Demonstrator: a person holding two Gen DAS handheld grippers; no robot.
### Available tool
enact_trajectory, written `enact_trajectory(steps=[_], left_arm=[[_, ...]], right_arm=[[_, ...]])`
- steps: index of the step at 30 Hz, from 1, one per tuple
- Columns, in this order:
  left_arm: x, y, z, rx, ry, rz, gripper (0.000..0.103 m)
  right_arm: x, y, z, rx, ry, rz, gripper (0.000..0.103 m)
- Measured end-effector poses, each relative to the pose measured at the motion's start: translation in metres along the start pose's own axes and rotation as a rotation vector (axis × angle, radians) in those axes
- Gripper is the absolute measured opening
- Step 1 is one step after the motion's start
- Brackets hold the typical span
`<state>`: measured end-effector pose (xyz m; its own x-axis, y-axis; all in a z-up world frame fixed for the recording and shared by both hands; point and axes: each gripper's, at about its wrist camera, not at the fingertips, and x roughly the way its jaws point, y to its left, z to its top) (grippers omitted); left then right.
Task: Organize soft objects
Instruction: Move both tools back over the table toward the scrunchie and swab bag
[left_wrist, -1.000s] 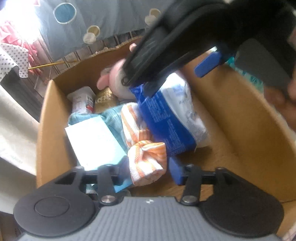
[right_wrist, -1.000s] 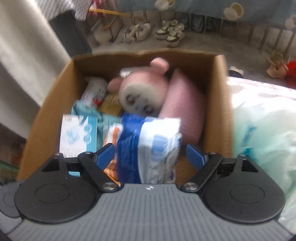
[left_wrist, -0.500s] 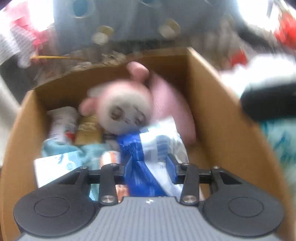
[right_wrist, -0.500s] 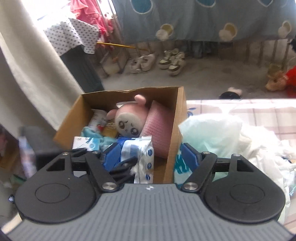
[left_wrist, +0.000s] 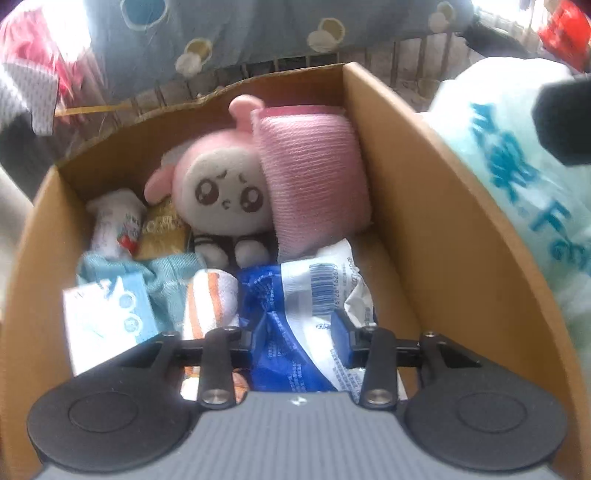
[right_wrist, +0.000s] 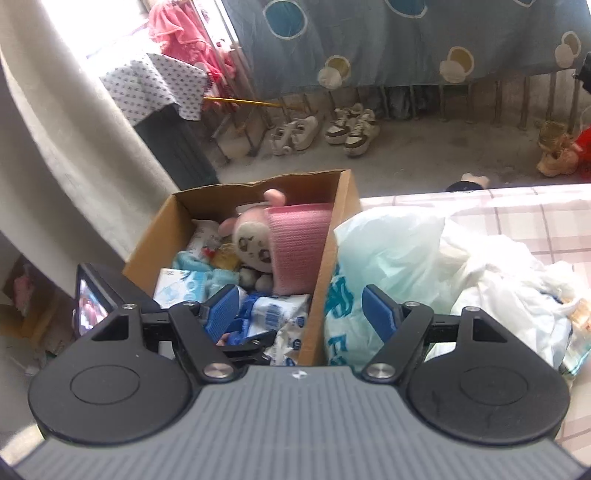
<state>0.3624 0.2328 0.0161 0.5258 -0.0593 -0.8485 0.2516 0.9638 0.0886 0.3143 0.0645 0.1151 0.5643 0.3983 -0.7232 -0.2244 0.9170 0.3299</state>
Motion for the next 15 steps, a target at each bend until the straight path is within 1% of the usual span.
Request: enact_trajectory(steps=[1, 2, 4, 5, 6, 8, 9, 10, 13, 15], left_arm=[[-0.011, 0.003, -0.001, -0.038, -0.043, 0.007, 0.04], [-0.02, 0.007, -0.002, -0.091, -0.083, -0.001, 0.044], [-0.045, 0.019, -0.003, -0.199, -0.142, -0.027, 0.048], [-0.061, 0.029, -0.01, -0.224, -0.165, -0.022, 0.048], [-0.074, 0.027, -0.014, -0.221, -0.187, -0.004, 0.048], [-0.104, 0.012, -0.025, -0.138, -0.237, 0.066, 0.05], [-0.119, 0.004, -0.031, -0.106, -0.258, 0.075, 0.051], [-0.132, -0.003, -0.04, -0.099, -0.278, 0.055, 0.053], [-0.162, -0.019, -0.063, -0.137, -0.311, -0.054, 0.056], [-0.175, -0.036, -0.08, -0.136, -0.326, -0.097, 0.057]], right_arm=[[-0.006, -0.001, -0.002, 0.005, -0.012, 0.003, 0.075], [-0.013, -0.003, -0.003, 0.004, -0.025, 0.008, 0.075], [-0.029, -0.003, -0.003, -0.016, -0.049, 0.021, 0.075], [-0.04, -0.002, -0.004, -0.04, -0.066, 0.023, 0.075], [-0.054, -0.002, -0.005, -0.065, -0.09, 0.024, 0.075], [-0.086, -0.005, -0.012, -0.111, -0.141, 0.031, 0.078], [-0.103, -0.008, -0.018, -0.132, -0.17, 0.036, 0.08], [-0.12, -0.013, -0.025, -0.146, -0.193, 0.039, 0.083], [-0.165, -0.042, -0.048, -0.137, -0.231, 0.042, 0.085], [-0.186, -0.069, -0.063, -0.117, -0.239, 0.006, 0.085]])
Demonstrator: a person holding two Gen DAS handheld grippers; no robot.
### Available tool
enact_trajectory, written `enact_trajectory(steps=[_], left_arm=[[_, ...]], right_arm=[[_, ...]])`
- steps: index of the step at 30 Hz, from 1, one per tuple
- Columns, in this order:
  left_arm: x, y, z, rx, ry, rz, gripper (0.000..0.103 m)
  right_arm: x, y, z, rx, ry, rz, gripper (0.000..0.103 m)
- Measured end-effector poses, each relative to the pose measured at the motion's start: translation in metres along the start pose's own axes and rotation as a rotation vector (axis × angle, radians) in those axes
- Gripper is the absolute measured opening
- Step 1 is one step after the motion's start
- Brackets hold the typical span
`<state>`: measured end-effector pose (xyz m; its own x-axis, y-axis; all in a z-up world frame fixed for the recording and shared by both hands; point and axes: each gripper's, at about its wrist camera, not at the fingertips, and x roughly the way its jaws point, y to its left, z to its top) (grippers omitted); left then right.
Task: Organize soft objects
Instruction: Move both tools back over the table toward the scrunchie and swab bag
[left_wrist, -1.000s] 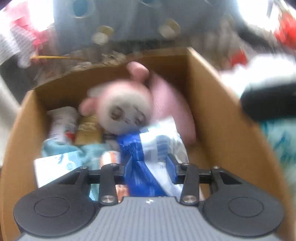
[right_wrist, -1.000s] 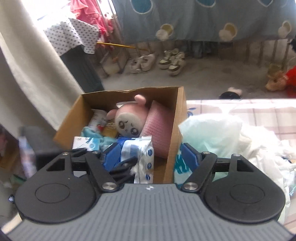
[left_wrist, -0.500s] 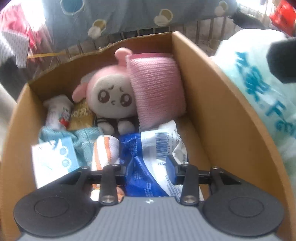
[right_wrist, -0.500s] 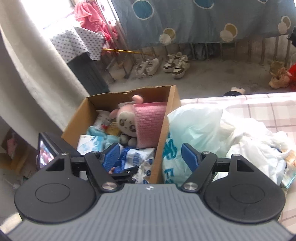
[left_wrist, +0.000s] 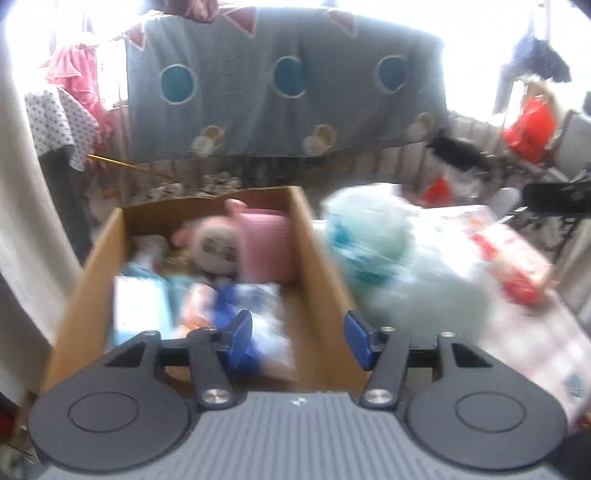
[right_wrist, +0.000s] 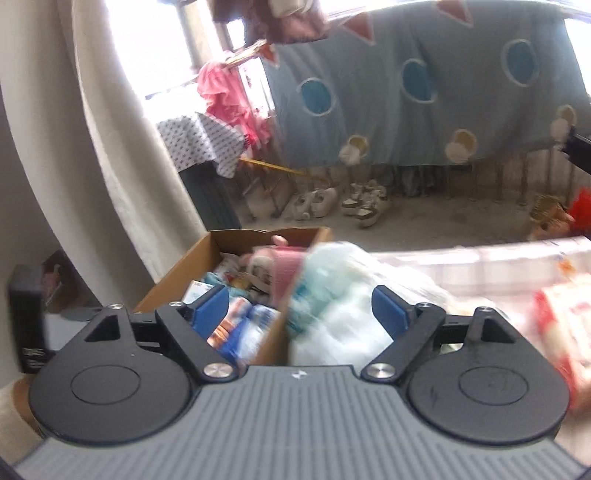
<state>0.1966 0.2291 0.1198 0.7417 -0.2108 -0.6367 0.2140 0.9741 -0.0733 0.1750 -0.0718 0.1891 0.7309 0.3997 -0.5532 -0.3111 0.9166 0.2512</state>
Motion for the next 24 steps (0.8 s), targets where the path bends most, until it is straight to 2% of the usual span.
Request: enact_trajectory(steps=[4, 9, 12, 13, 15, 16, 18, 20, 22, 24], left_arm=[[-0.032, -0.043, -0.033, 0.028, 0.002, -0.078, 0.058], [-0.033, -0.099, -0.059, 0.177, -0.048, -0.094, 0.056], [-0.005, -0.141, -0.064, 0.242, -0.045, -0.143, 0.055], [0.011, -0.155, -0.061, 0.234, 0.002, -0.21, 0.055], [0.04, -0.173, -0.057, 0.168, 0.036, -0.307, 0.054], [0.056, -0.186, -0.055, 0.167, 0.042, -0.322, 0.054], [0.083, -0.21, -0.049, 0.197, 0.031, -0.301, 0.054], [0.109, -0.228, -0.043, 0.2, 0.001, -0.271, 0.054], [0.131, -0.244, -0.037, 0.226, -0.02, -0.219, 0.059], [0.149, -0.254, -0.03, 0.218, -0.008, -0.181, 0.06]], right_arm=[[-0.03, -0.057, -0.028, 0.0, 0.015, -0.186, 0.088], [-0.029, -0.113, -0.062, 0.005, 0.098, -0.298, 0.088], [-0.011, -0.14, -0.072, 0.045, 0.101, -0.313, 0.088], [-0.001, -0.151, -0.074, 0.079, 0.113, -0.316, 0.088], [0.02, -0.17, -0.072, 0.184, 0.146, -0.245, 0.088], [0.027, -0.177, -0.071, 0.229, 0.156, -0.218, 0.088], [0.044, -0.19, -0.065, 0.271, 0.169, -0.215, 0.088], [0.06, -0.197, -0.055, 0.248, 0.165, -0.276, 0.088], [0.085, -0.204, -0.047, 0.2, 0.221, -0.287, 0.093], [0.109, -0.208, -0.042, 0.173, 0.256, -0.298, 0.093]])
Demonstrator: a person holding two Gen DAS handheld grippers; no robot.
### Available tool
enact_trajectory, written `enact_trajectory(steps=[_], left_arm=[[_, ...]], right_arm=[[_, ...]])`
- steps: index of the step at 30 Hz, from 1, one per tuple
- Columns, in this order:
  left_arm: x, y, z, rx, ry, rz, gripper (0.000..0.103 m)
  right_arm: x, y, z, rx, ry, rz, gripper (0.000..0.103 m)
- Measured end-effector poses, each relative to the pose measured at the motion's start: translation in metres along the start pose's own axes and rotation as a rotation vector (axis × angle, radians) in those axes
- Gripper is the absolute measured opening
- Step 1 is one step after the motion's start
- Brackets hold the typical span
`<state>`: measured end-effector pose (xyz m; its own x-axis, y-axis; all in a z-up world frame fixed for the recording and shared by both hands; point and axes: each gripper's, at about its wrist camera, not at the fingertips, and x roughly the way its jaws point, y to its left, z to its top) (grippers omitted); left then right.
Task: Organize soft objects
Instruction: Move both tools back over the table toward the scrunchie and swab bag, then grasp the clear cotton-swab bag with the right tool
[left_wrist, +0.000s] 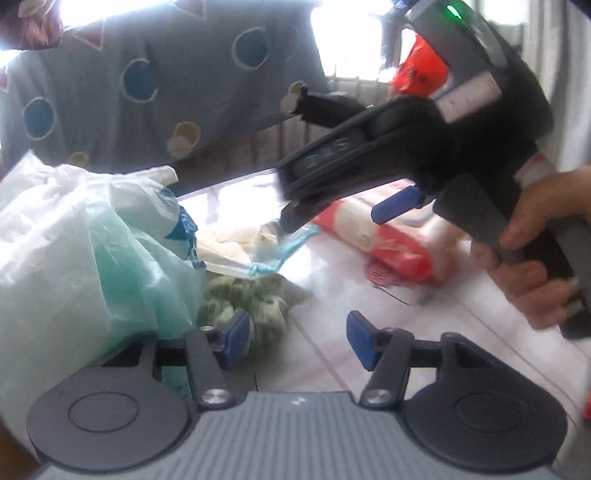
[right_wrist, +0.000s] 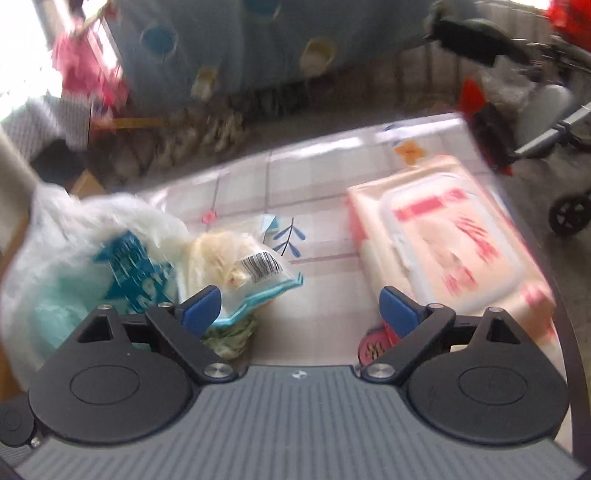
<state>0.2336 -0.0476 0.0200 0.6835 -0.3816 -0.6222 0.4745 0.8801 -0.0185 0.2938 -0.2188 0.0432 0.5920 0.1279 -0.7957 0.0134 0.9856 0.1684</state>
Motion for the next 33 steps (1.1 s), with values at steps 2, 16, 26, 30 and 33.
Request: enact_trajectory(steps=[2, 16, 26, 30, 33], left_arm=[[0.014, 0.001, 0.005, -0.036, 0.001, -0.023, 0.06], [0.013, 0.008, -0.014, 0.009, 0.2, -0.051, 0.057], [-0.07, 0.008, -0.079, 0.019, 0.229, -0.108, 0.058], [-0.089, 0.007, -0.096, 0.009, 0.232, -0.122, 0.059], [-0.097, 0.011, -0.103, 0.013, 0.221, -0.131, 0.059]], right_arm=[[0.021, 0.005, 0.01, -0.022, 0.01, -0.007, 0.093], [0.071, 0.041, 0.002, -0.147, 0.137, -0.082, 0.079], [0.022, 0.054, -0.061, -0.198, 0.164, -0.109, 0.076], [-0.006, 0.053, -0.086, -0.218, 0.196, -0.101, 0.076], [-0.022, 0.047, -0.092, -0.193, 0.203, -0.083, 0.074]])
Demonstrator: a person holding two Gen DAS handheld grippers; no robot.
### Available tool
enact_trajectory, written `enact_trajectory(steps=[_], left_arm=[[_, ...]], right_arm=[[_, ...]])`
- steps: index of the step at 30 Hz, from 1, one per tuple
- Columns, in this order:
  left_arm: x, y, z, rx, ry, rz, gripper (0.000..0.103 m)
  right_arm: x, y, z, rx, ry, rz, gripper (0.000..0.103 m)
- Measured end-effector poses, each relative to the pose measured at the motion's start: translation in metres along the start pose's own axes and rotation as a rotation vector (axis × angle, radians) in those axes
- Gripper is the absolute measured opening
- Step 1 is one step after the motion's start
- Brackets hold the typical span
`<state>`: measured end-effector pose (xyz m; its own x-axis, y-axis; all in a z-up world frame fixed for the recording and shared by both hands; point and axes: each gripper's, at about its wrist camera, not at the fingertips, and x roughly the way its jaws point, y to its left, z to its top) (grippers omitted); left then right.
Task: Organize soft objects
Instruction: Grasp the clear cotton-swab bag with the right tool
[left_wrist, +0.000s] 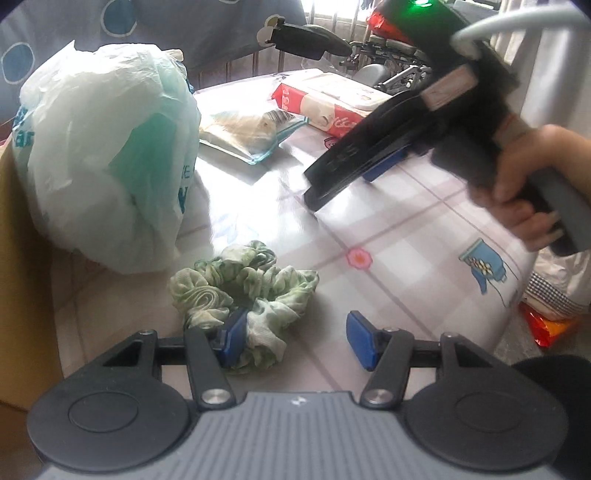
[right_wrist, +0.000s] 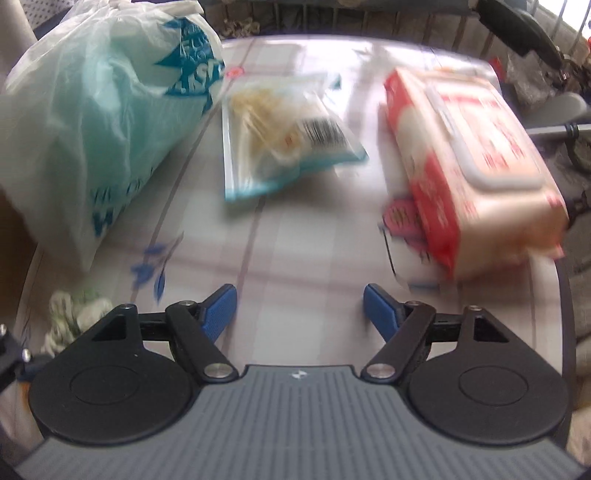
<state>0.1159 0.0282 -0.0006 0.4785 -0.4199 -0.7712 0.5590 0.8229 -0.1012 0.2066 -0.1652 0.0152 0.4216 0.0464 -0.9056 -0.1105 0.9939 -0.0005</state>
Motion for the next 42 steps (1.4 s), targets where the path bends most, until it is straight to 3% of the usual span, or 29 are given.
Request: enact_trajectory(steps=[2, 4, 8, 12, 14, 15, 16, 18, 23, 34, 42], left_arm=[[0.001, 0.002, 0.001, -0.015, -0.012, -0.009, 0.06], [0.001, 0.007, -0.001, -0.037, -0.021, -0.029, 0.064], [0.001, 0.011, 0.003, -0.052, -0.029, -0.053, 0.065], [0.003, 0.017, 0.01, -0.085, -0.033, -0.08, 0.065], [-0.001, 0.023, 0.008, -0.114, -0.038, -0.099, 0.065], [-0.002, 0.025, 0.008, -0.123, -0.04, -0.105, 0.065], [-0.003, 0.027, 0.007, -0.125, -0.043, -0.109, 0.065], [-0.002, 0.026, 0.006, -0.112, -0.044, -0.105, 0.065], [-0.007, 0.02, 0.005, -0.083, -0.035, -0.072, 0.063], [-0.028, 0.007, -0.018, -0.067, -0.04, -0.009, 0.063], [-0.024, -0.003, -0.019, -0.049, -0.044, 0.023, 0.067]], right_arm=[[-0.014, -0.002, 0.003, -0.006, -0.052, 0.021, 0.077], [-0.019, -0.001, 0.015, -0.029, -0.109, 0.033, 0.088], [-0.002, 0.004, 0.057, -0.056, -0.15, 0.073, 0.095], [0.043, 0.017, 0.091, -0.133, -0.114, -0.049, 0.1], [0.062, 0.019, 0.098, -0.134, -0.088, -0.065, 0.099], [0.068, 0.015, 0.101, -0.093, -0.084, -0.015, 0.095], [0.069, 0.01, 0.101, -0.035, -0.09, 0.015, 0.088], [0.064, 0.011, 0.097, -0.014, -0.093, -0.013, 0.074], [0.034, 0.012, 0.052, -0.045, -0.065, 0.009, 0.059], [-0.049, -0.01, -0.079, -0.045, -0.068, 0.045, 0.058], [-0.097, -0.035, -0.121, 0.023, -0.121, 0.11, 0.059]])
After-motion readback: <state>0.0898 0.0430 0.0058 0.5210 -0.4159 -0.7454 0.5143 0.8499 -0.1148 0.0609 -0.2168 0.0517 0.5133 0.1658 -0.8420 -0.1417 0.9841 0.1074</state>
